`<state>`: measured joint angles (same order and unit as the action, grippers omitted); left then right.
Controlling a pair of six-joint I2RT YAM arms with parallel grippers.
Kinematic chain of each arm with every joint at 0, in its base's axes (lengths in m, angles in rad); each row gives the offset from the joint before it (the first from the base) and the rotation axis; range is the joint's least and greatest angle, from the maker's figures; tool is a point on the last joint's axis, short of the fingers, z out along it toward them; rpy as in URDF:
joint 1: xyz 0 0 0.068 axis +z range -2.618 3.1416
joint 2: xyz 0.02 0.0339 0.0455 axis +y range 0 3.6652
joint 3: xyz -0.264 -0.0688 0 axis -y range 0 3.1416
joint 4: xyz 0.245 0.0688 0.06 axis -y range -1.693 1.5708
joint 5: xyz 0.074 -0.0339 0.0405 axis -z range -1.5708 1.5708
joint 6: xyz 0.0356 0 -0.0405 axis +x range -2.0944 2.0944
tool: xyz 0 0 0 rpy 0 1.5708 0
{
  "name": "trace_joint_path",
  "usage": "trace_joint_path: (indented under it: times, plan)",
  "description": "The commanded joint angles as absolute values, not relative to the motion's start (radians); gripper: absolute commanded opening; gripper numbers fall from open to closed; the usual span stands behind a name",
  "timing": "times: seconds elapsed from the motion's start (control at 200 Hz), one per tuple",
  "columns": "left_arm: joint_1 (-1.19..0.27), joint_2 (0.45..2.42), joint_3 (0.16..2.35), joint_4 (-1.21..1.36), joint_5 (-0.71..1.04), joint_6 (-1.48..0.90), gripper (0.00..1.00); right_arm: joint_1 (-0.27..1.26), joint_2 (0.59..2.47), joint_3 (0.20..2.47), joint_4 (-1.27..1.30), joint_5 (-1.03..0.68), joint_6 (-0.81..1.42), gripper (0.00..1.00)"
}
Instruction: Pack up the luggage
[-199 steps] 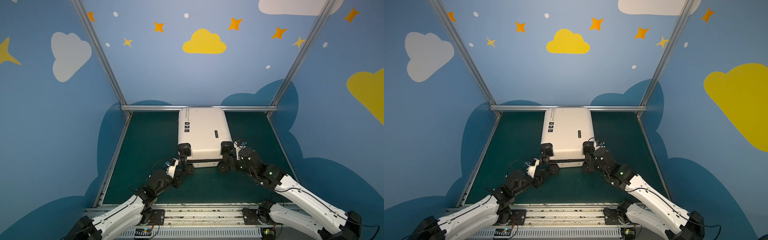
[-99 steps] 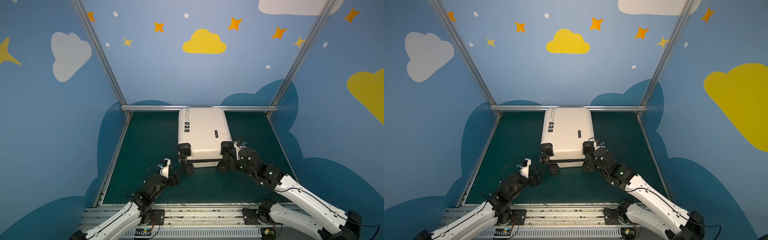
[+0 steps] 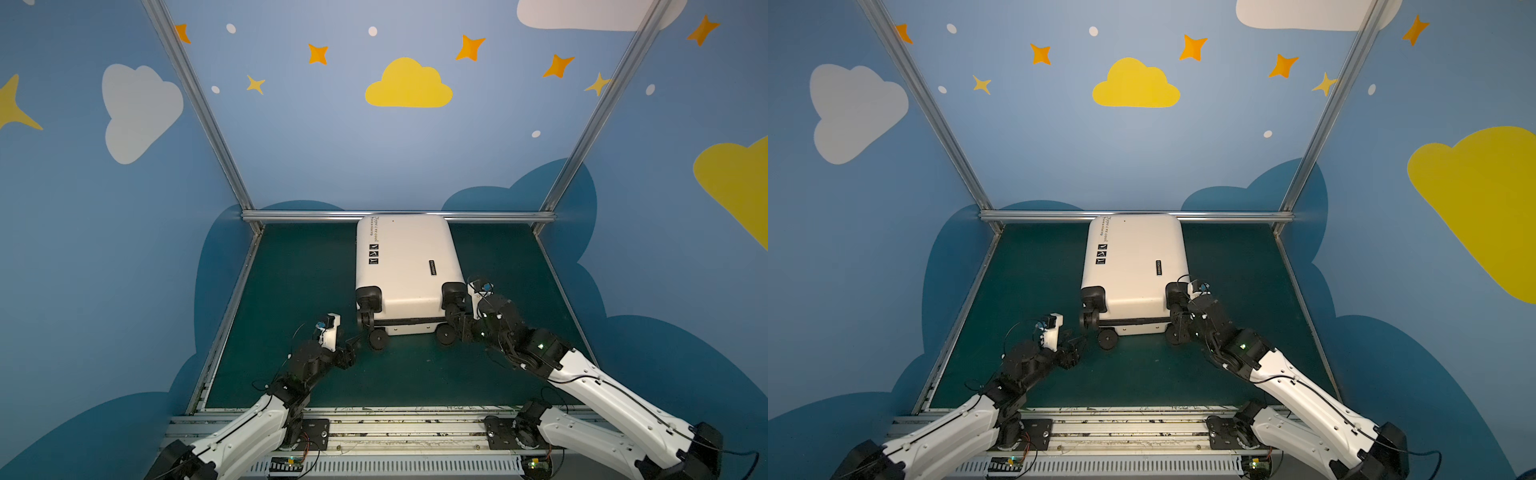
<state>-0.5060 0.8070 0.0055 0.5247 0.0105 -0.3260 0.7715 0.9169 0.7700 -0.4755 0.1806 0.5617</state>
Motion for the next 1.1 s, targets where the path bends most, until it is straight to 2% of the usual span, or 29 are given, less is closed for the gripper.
trace_joint_path:
  times: [0.0,0.616,1.096]
  plan:
    - [-0.502,0.860,0.030,0.607,0.052,-0.292,0.71,0.772,0.910,0.776,-0.394,0.114,0.505,0.00]
    - [-0.401,1.077,0.104,0.773,0.210,-0.238,0.68,0.751,0.896,0.759,-0.403,0.101,0.510,0.00]
    - [-0.380,1.234,0.125,0.918,0.283,-0.256,0.55,0.748,0.908,0.764,-0.412,0.098,0.514,0.00]
